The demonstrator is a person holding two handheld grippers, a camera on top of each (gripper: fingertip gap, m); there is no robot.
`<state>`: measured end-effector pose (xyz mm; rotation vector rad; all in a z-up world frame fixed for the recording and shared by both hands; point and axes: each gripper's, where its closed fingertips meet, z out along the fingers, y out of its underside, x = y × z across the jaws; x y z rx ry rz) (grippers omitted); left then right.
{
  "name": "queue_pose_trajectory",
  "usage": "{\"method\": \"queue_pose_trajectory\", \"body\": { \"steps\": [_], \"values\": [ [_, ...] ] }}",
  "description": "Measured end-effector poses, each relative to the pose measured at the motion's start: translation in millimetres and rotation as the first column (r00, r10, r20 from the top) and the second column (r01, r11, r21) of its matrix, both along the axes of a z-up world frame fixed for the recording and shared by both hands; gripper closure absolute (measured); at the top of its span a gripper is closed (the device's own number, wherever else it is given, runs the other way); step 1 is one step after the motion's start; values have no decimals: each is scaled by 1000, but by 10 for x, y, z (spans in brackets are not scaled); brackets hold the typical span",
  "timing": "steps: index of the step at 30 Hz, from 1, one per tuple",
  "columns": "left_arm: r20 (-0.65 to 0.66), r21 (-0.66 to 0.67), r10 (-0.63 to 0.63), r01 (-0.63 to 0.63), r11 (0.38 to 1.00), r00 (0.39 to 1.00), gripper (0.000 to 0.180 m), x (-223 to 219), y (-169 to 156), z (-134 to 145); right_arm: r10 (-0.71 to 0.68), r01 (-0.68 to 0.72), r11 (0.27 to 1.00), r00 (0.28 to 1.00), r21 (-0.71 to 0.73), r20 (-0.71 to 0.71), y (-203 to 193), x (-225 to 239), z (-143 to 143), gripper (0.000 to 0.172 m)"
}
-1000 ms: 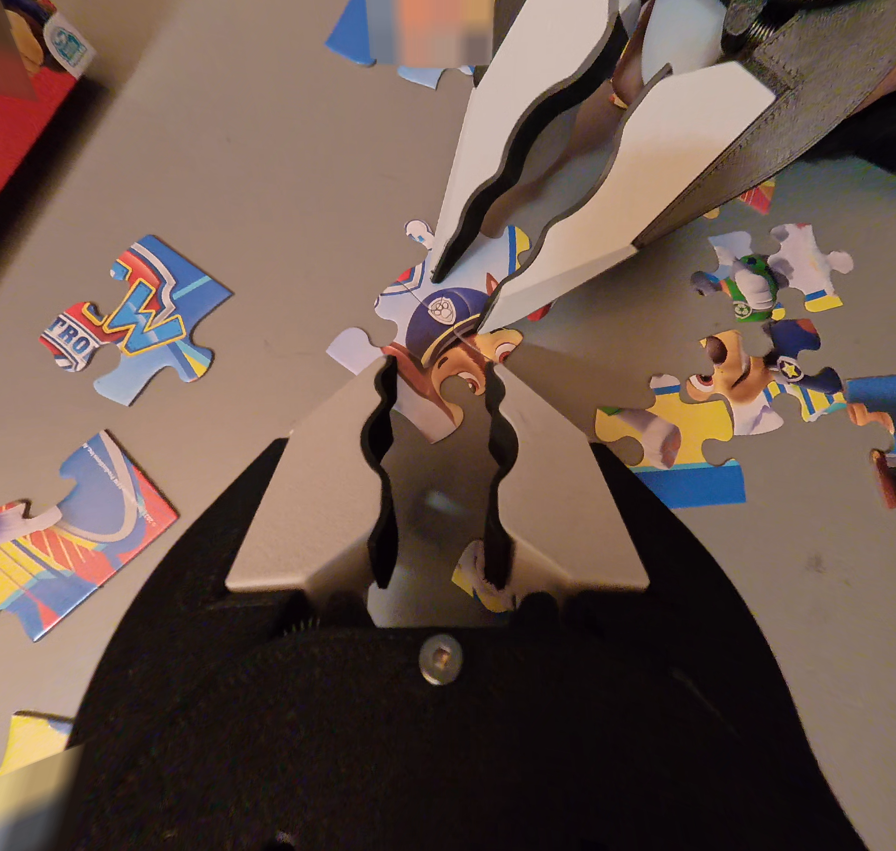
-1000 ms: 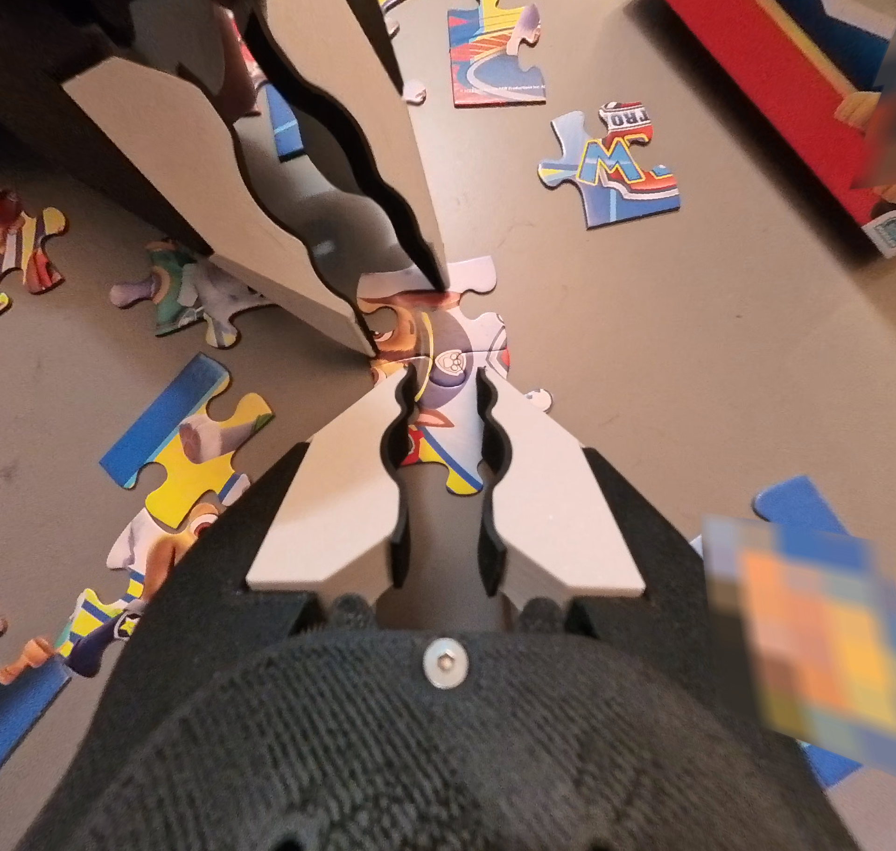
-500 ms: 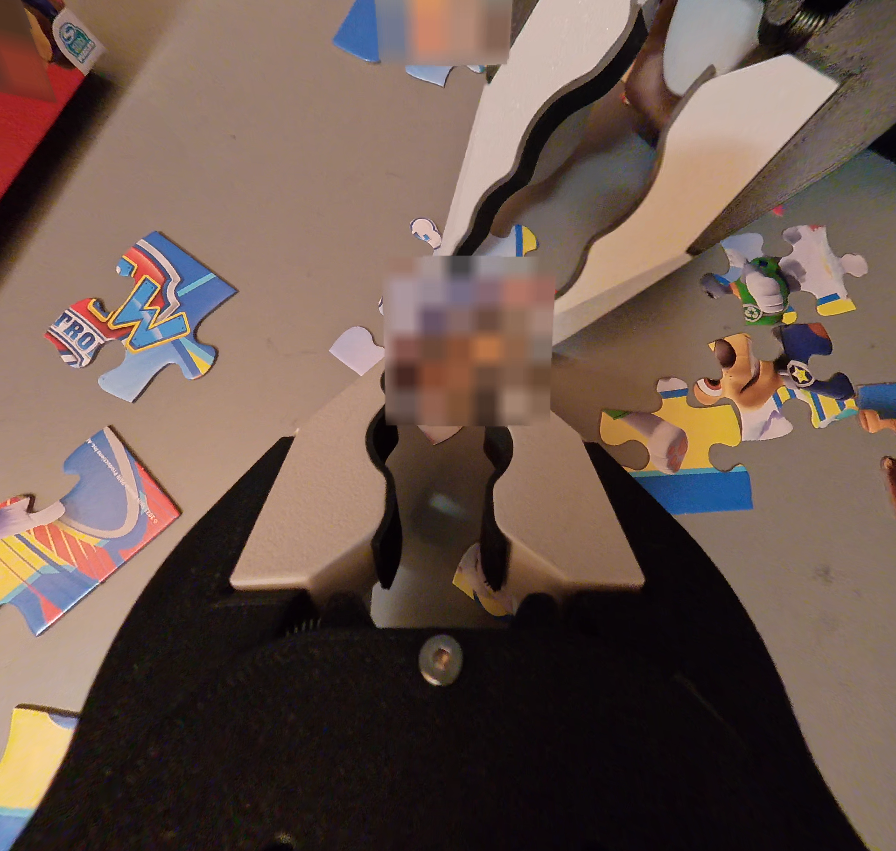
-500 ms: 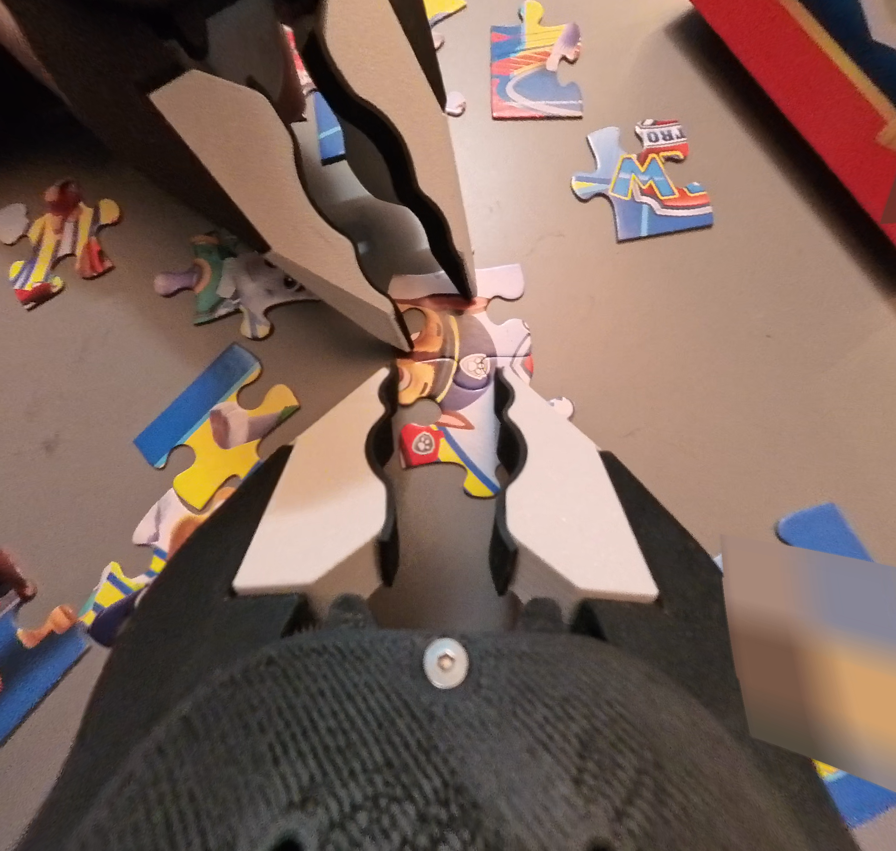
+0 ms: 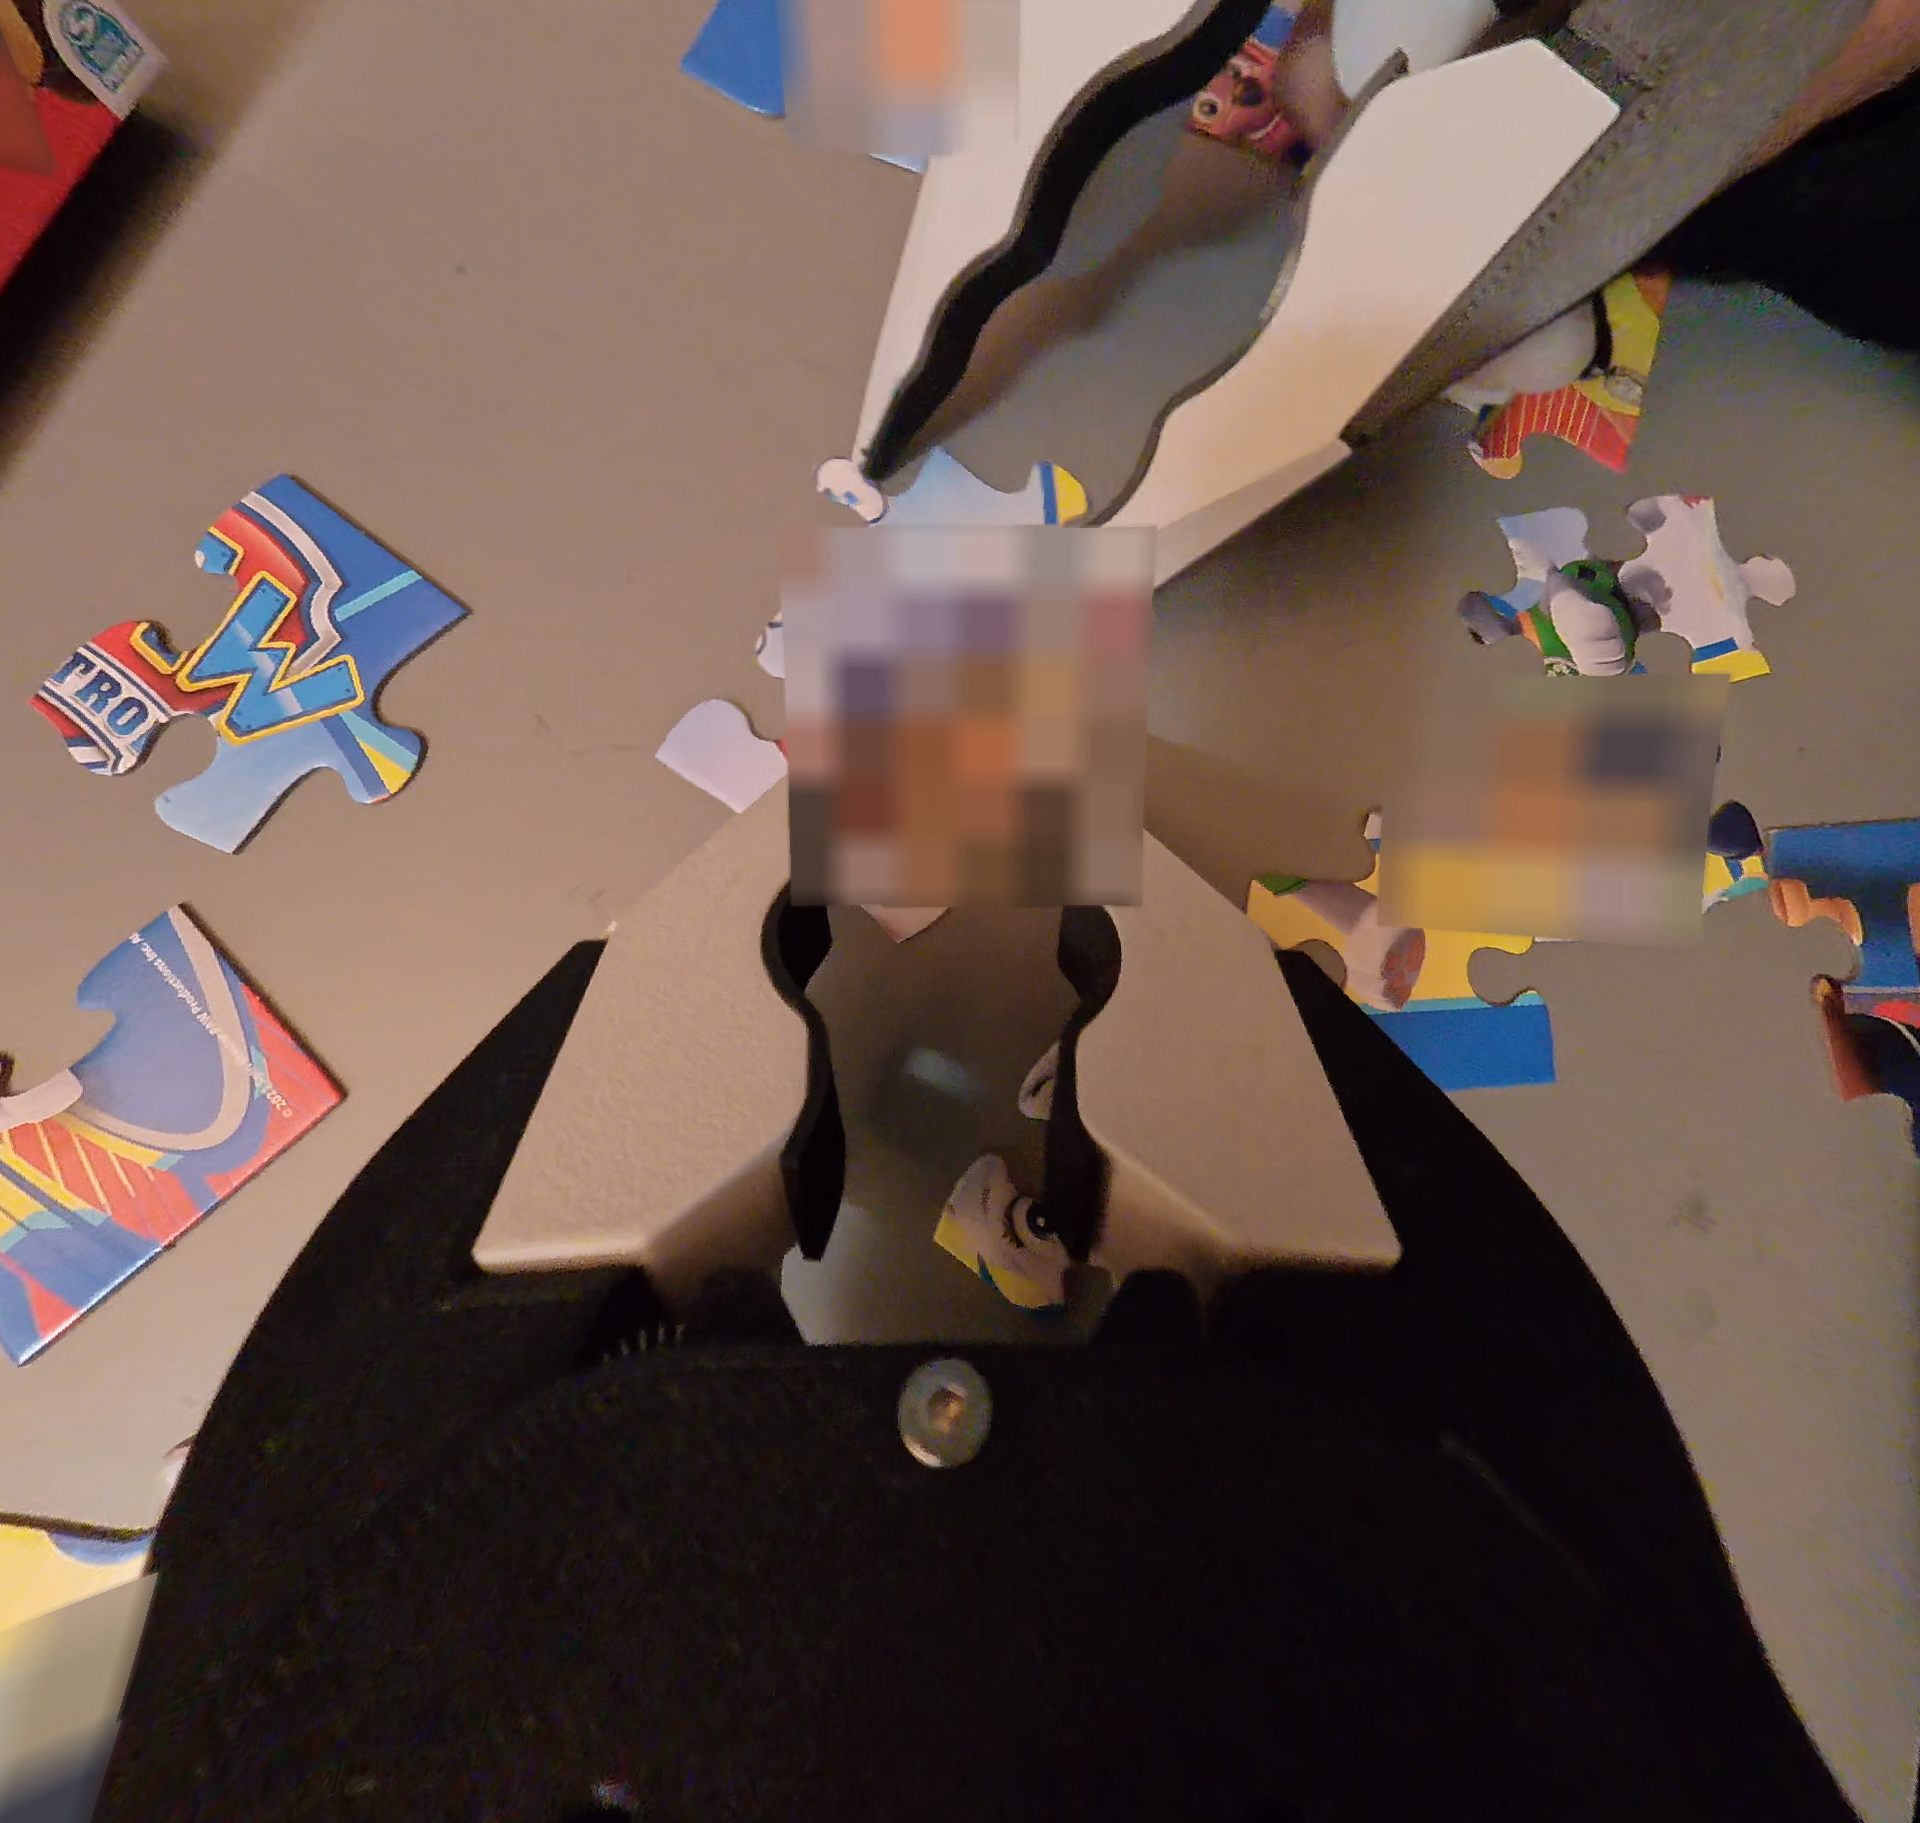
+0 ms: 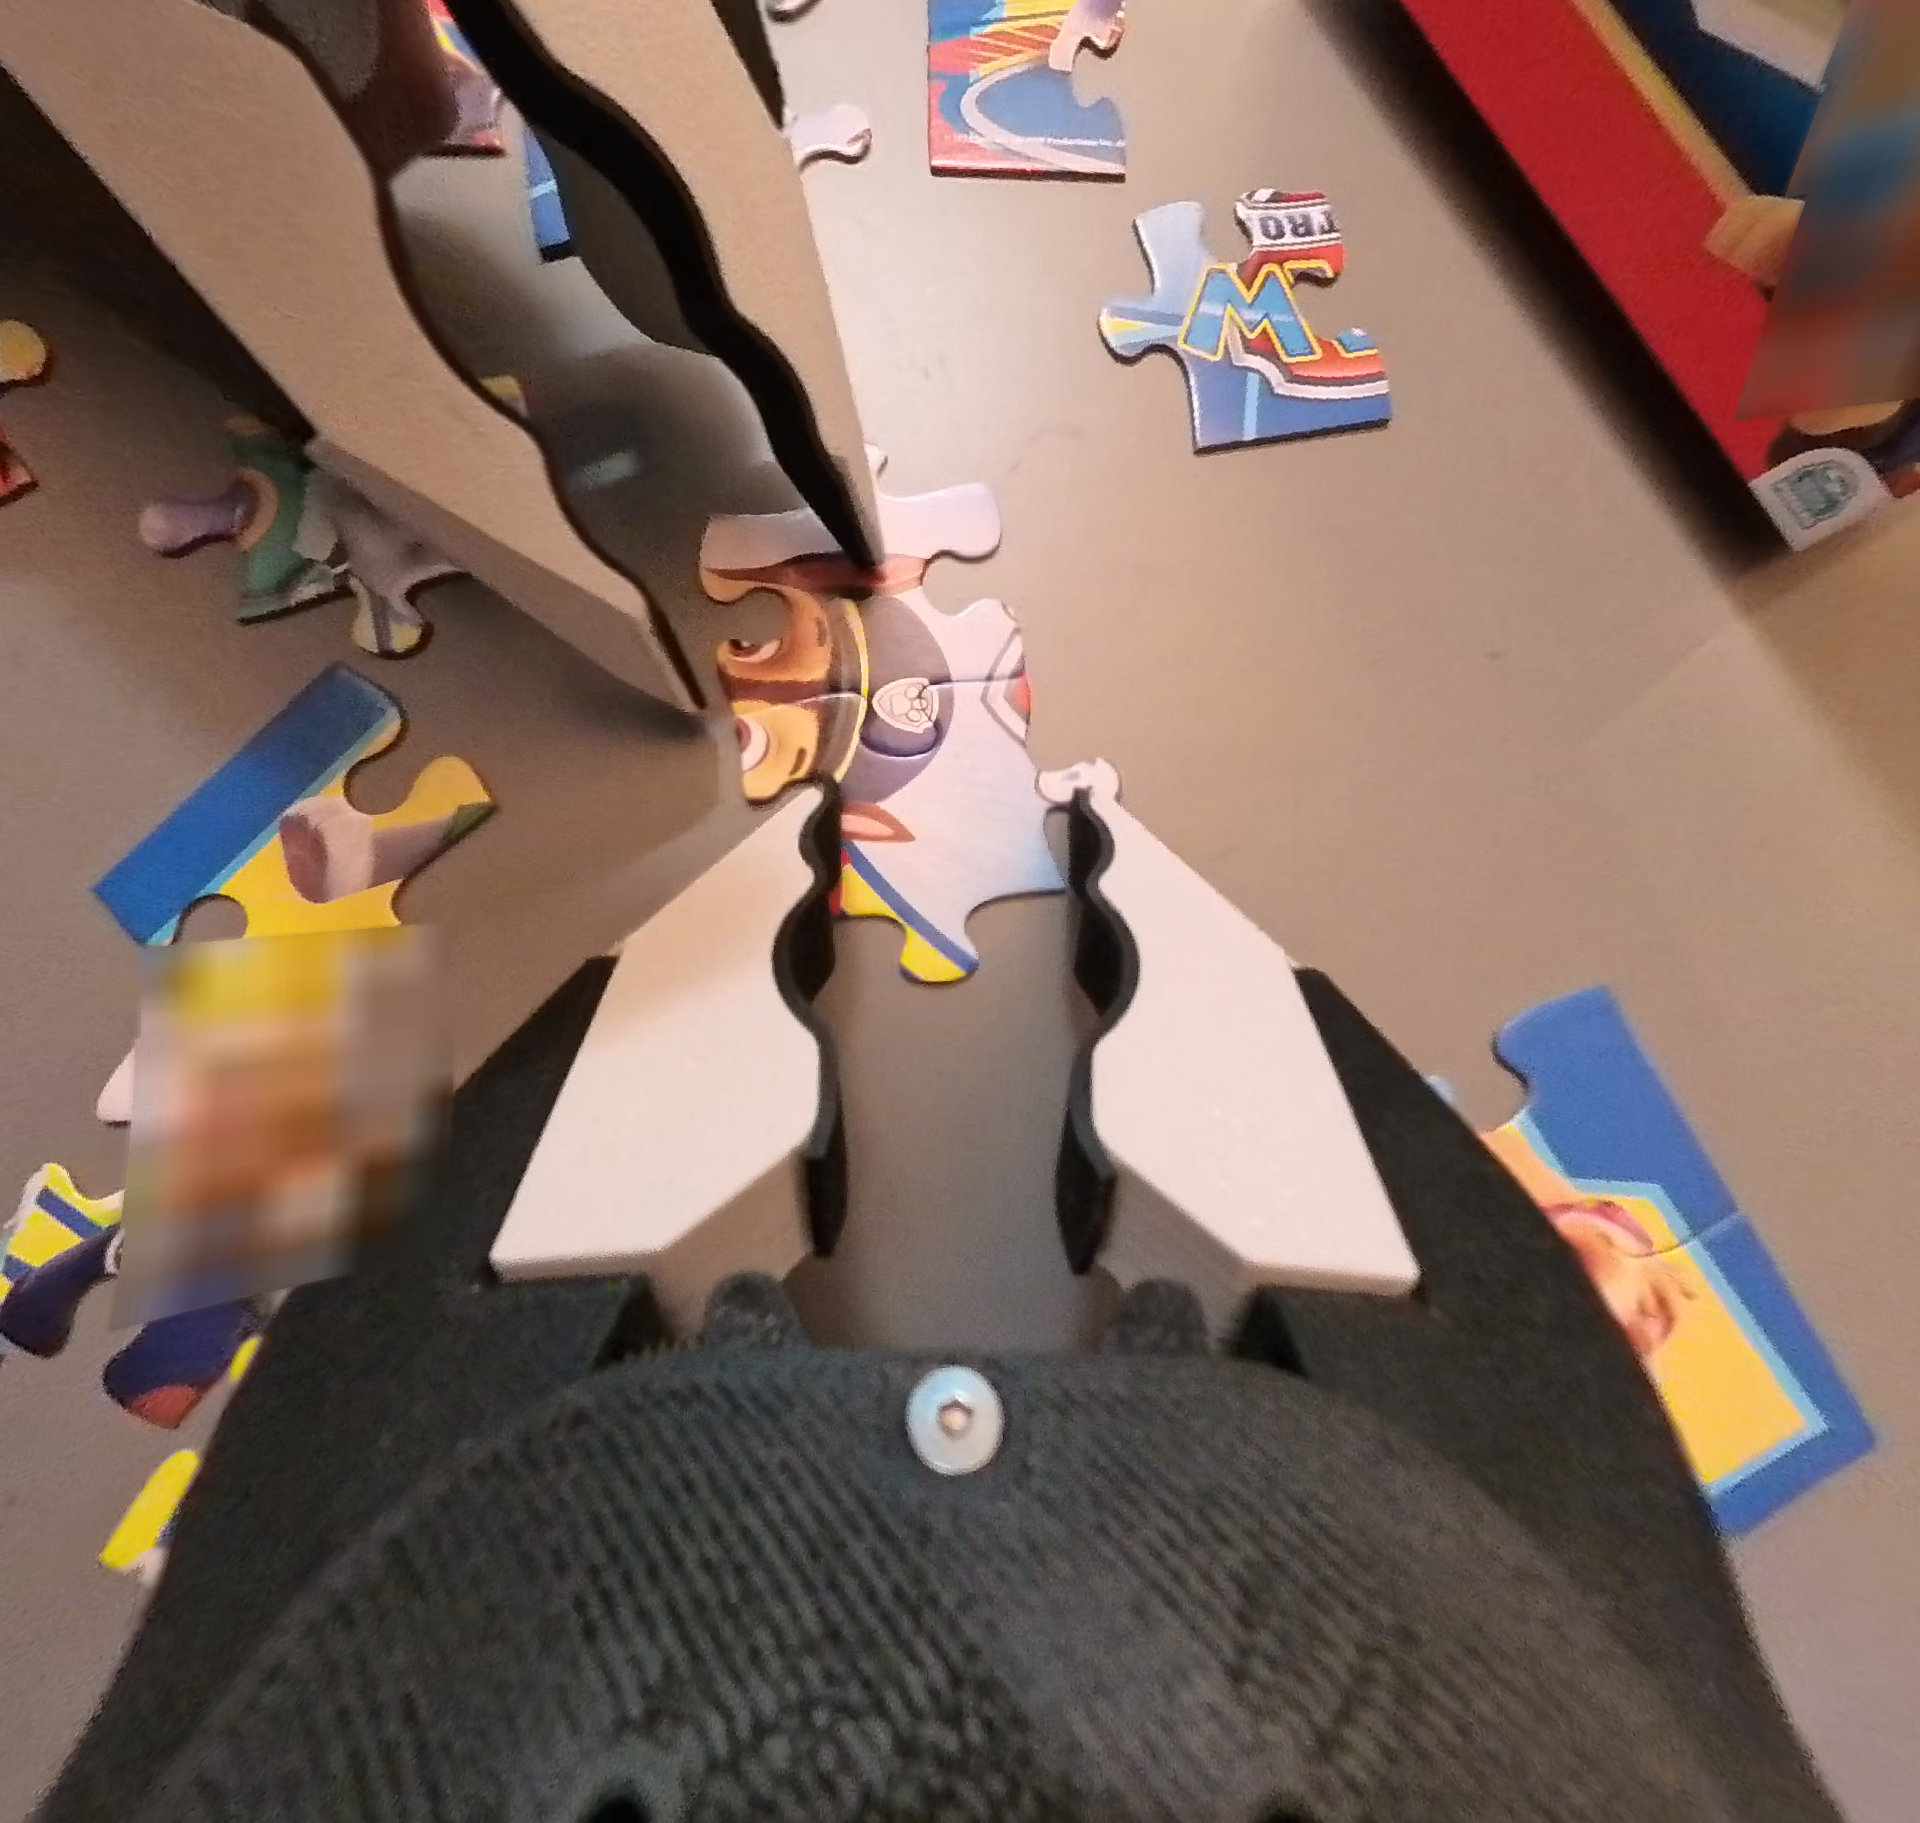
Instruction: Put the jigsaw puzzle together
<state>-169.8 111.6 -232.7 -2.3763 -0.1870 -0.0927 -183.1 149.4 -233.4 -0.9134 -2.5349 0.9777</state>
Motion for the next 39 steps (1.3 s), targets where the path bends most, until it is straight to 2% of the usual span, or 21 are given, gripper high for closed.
{"method": "queue_pose_trajectory", "body": {
  "steps": [8, 13, 19, 22, 27, 33, 35, 37, 39],
  "values": [
    [35, 5, -1, 1, 1000, 999, 140, -9, -32, 17, 14, -14, 1000, 1000, 13, -9, 20, -158, 4, 132],
    [4, 30, 28, -28, 999, 1000, 140, -127, -76, 80, 7, -7, 1000, 1000, -8, -16, 27, -185, 21, 132],
    [-42, 34, 65, -64, 997, 997, 140, -277, -159, 121, -66, 62, 997, 994, -41, -91, 204, -236, 260, 131],
    [-68, 96, 127, -121, 988, 989, 140, -451, -216, 322, -139, 122, 986, 979, -114, -147, 356, -250, 470, 133],
    [-27, 256, 242, -227, 940, 970, 140, -672, -349, 709, -221, 156, 949, 949, -275, -224, 426, -211, 820, 140],
    [-78, 348, 343, -297, 889, 936, 141, -792, -528, 910, -314, 155, 889, 891, -430, -328, 341, -71, 1095, 148],
    [-146, 336, 393, -328, 883, 908, 141, -892, -717, 961, -356, 178, 876, 865, -448, -353, 374, -18, 1089, 150],
    [-216, 339, 474, -390, 856, 854, 142, -1052, -1025, 1109, -403, 222, 872, 832, -437, -382, 462, 43, 1055, 151],
    [-173, 403, 545, -446, 799, 820, 142, -1099, -1290, 1299, -444, 248, 855, 803, -455, -397, 526, 124, 1037, 154]
  ]
}}
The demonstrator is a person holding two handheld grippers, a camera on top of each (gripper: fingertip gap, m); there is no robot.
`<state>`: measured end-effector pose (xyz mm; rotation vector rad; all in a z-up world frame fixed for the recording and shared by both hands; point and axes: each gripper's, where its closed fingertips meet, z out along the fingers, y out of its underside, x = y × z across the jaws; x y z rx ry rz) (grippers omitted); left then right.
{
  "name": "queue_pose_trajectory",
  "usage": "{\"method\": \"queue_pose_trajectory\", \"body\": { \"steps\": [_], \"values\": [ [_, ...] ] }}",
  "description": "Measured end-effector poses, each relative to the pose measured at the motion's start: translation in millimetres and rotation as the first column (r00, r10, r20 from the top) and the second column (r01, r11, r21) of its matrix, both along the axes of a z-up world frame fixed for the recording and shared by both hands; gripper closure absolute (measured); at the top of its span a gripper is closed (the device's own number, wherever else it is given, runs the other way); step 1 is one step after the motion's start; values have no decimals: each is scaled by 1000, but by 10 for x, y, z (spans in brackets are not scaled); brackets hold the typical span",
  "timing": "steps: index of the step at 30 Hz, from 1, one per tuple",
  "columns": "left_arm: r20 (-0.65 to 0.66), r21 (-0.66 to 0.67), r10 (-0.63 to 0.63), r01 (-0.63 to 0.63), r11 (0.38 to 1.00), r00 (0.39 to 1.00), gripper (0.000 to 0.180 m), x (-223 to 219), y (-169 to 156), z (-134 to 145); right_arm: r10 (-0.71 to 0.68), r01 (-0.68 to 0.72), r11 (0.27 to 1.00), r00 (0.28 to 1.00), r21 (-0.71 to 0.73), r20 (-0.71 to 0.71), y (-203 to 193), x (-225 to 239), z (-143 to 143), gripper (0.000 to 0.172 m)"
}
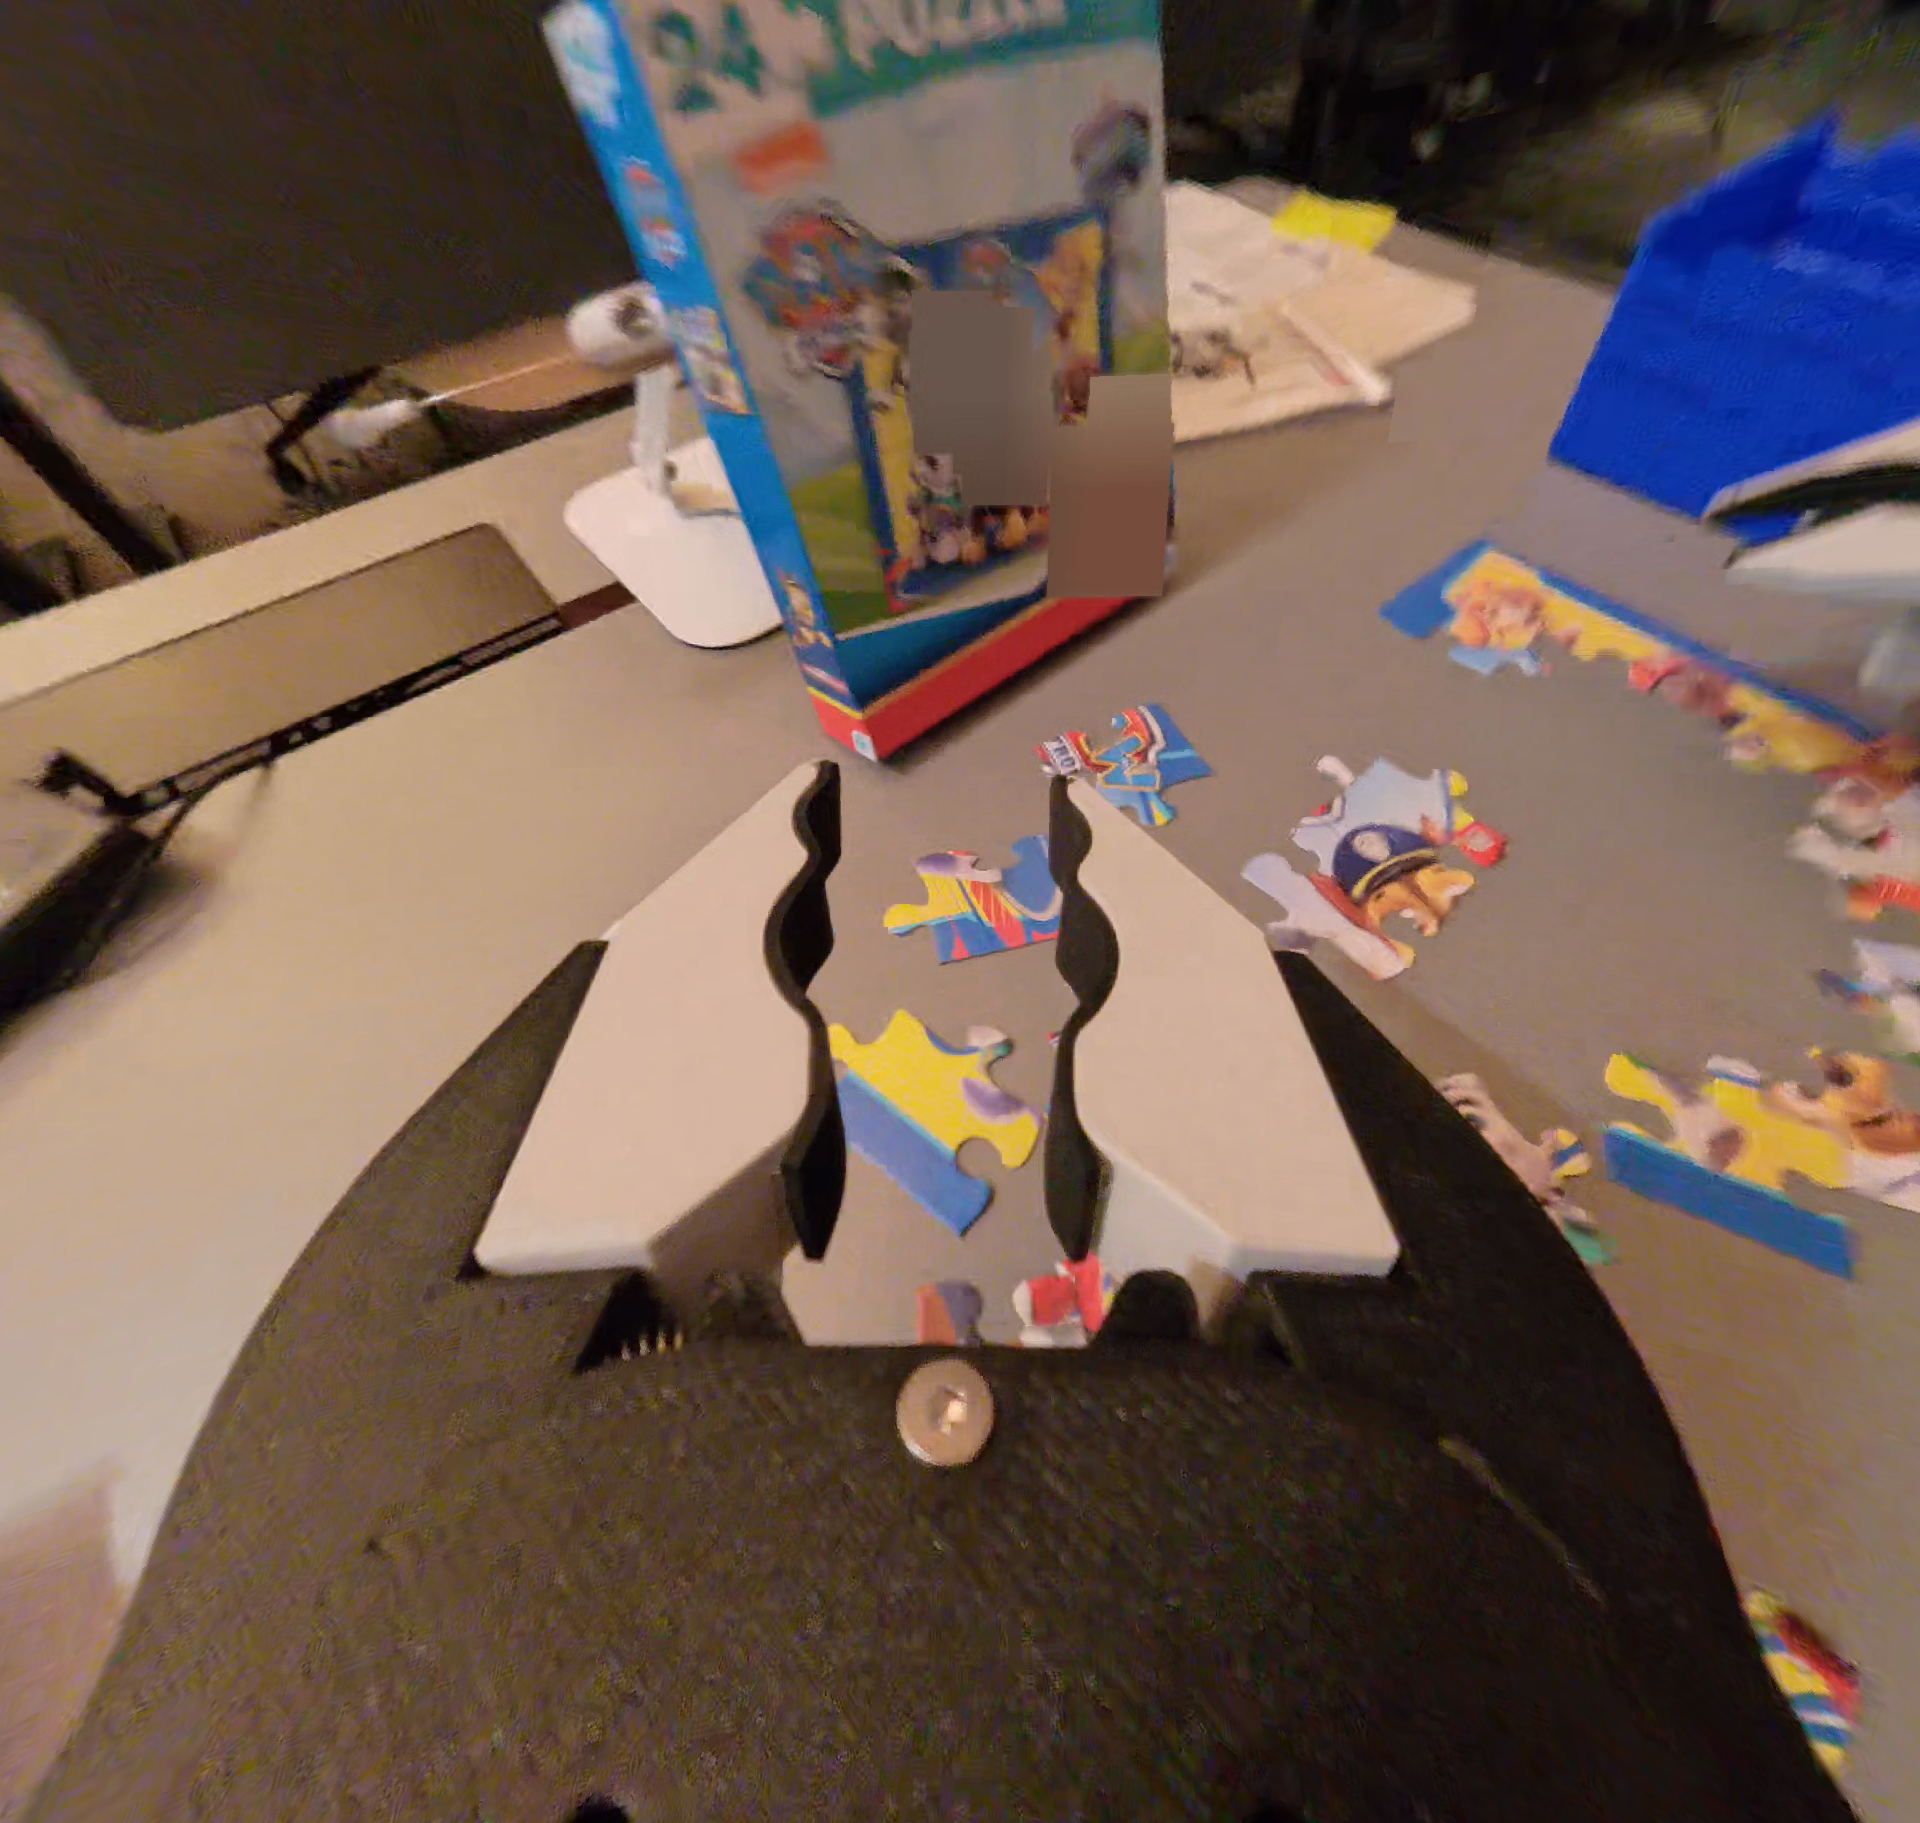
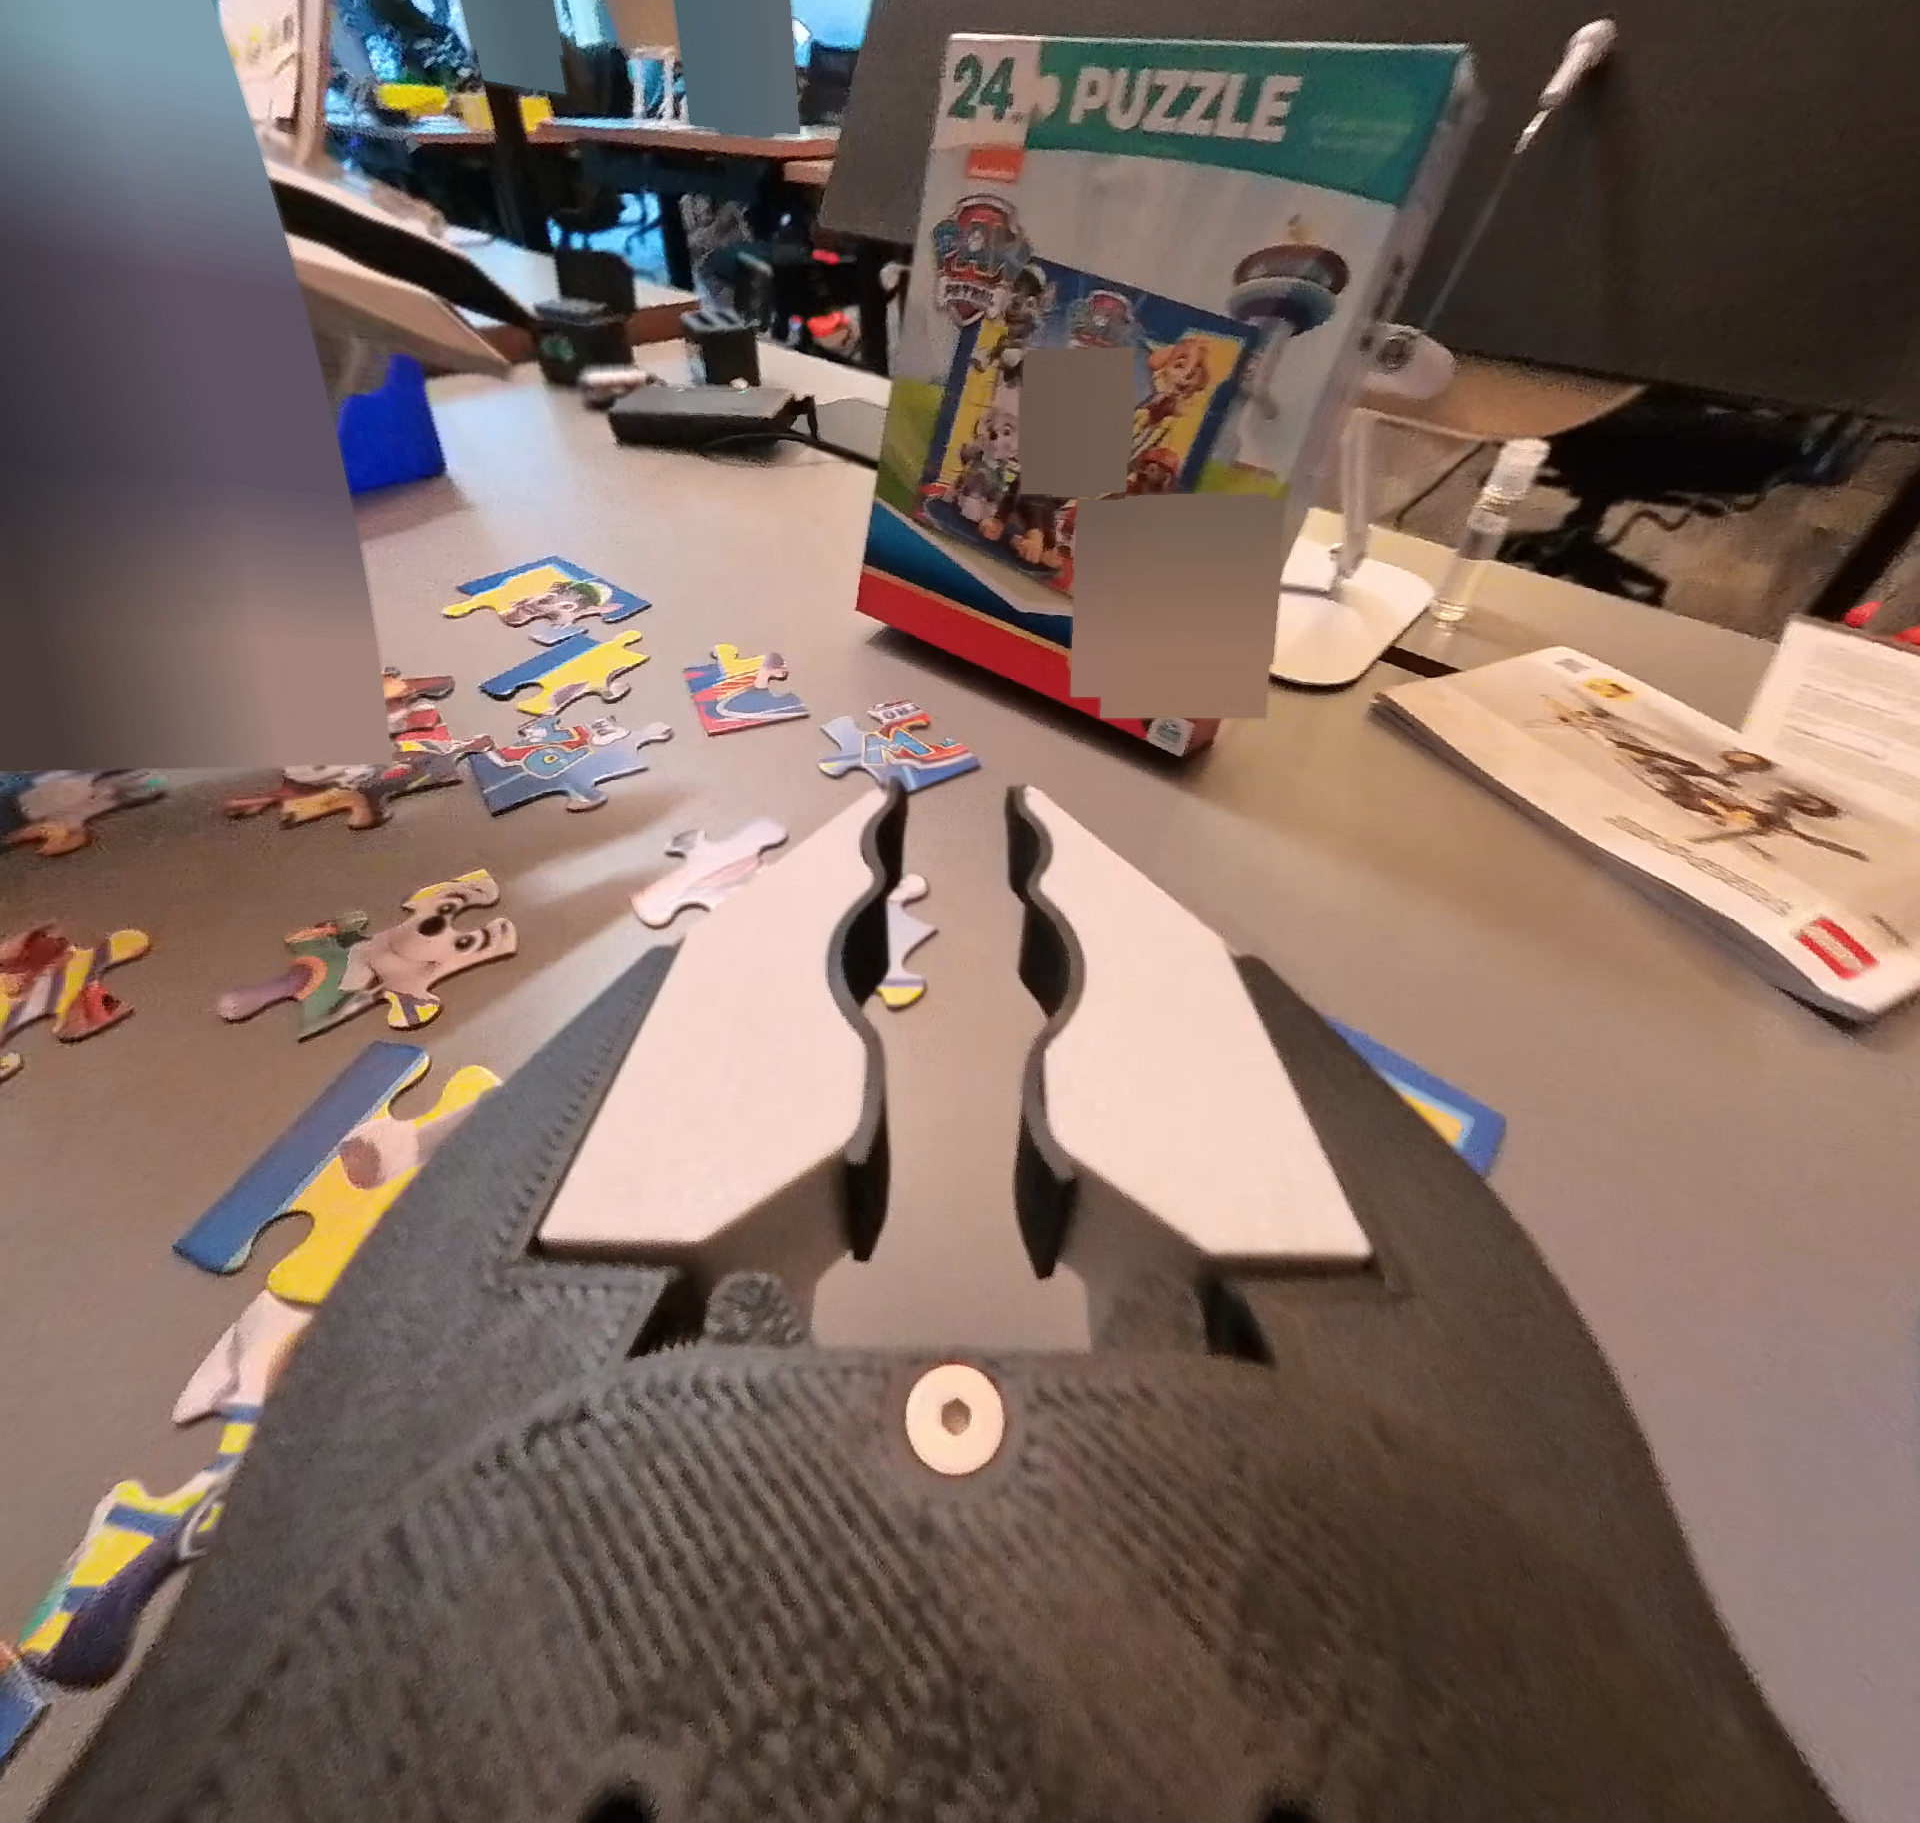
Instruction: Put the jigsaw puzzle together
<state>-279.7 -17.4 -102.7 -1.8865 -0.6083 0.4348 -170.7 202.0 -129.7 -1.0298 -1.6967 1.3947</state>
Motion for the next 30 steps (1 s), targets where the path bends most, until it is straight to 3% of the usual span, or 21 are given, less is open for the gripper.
{"method": "queue_pose_trajectory", "body": {
  "steps": [5, 7, 9, 12, 19, 21, 23, 25, 28, 30],
  "values": [
    [173, 326, -106, 45, 944, 979, 144, 372, -104, 14, -10, 10, 994, 1000, -107, 5, -2, 167, -45, 154],
    [121, 390, -111, 55, 919, 986, 165, 464, -65, -69, -14, 15, 994, 1000, -109, 5, -23, 205, -59, 154],
    [82, 411, -91, 50, 910, 992, 171, 489, -4, -168, -31, 31, 996, 1000, -86, 6, -31, 229, -84, 155],
    [136, 367, -174, 113, 923, 975, 161, 604, 158, -293, -36, 36, 998, 999, -53, 10, -71, 257, -119, 154],
    [100, 369, -166, 119, 922, 981, 163, 617, 142, -318, 15, -16, 1000, 999, 26, 35, -220, 269, -210, 150],
    [95, 375, -160, 114, 920, 983, 163, 604, 111, -314, 130, -130, 991, 991, 9, 35, -390, 381, -170, 139],
    [87, 374, -144, 101, 922, 986, 163, 580, 72, -313, 351, -349, 936, 936, -37, 32, -700, 670, -85, 117],
    [85, 378, -134, 92, 921, 987, 163, 562, 47, -313, 493, -492, 870, 867, -37, 74, -886, 937, -104, 106],
    [98, 382, -142, 95, 919, 985, 162, 551, 55, -330, 556, -588, 808, 784, 43, 278, -941, 1165, -403, 89],
    [105, 370, -151, 102, 923, 983, 162, 556, 75, -358, 559, -628, 773, 741, 90, 372, -932, 1244, -595, 87]
  ]
}}
